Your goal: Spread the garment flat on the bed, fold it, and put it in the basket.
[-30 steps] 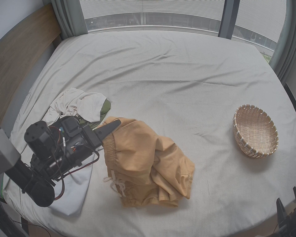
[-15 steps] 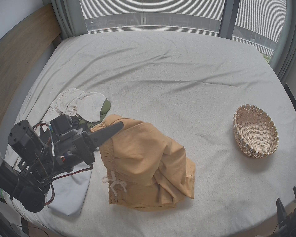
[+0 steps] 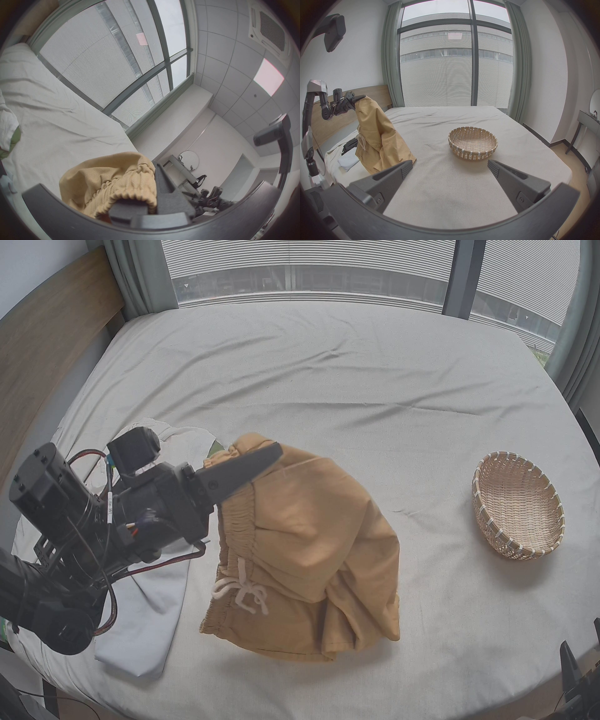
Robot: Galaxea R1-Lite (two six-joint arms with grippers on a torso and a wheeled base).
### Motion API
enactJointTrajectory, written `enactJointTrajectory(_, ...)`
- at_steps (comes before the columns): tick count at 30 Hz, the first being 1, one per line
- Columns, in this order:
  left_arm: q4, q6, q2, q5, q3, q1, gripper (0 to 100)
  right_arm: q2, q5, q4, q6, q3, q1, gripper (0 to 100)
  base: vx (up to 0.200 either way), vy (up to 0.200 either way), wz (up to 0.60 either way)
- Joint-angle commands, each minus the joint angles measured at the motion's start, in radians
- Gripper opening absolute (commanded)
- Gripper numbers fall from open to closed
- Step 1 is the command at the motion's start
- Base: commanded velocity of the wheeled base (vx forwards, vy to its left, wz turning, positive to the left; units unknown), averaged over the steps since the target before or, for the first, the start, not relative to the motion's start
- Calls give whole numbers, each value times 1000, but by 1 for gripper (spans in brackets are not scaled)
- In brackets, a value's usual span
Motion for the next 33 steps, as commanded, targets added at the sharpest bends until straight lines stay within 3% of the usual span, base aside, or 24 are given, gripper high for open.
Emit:
enactJointTrajectory(1, 63, -33, -64, 9, -36, -27, 0, -16, 0, 0, 0, 18, 1, 100, 0, 0, 0)
enactJointTrajectory(6, 96, -13, -39, 12, -3, -16, 0, -16, 0, 0, 0, 18, 1, 100, 0, 0, 0)
enactJointTrajectory(11, 86, 79, 28, 15, -50, 29, 0, -16, 0, 0, 0, 18, 1, 100, 0, 0, 0)
enactJointTrajectory(19, 83, 75, 51, 26, -133, 49, 0, -16, 0, -1, -2, 18, 1, 100, 0, 0, 0)
enactJointTrajectory(22, 89, 29, 51, 29, -181, 53, 0, -16, 0, -1, 0, 18, 1, 100, 0, 0, 0)
enactJointTrajectory(33, 80, 18, 73, 27, -161, 58, 0, -16, 0, -1, 9, 18, -1, 100, 0, 0, 0)
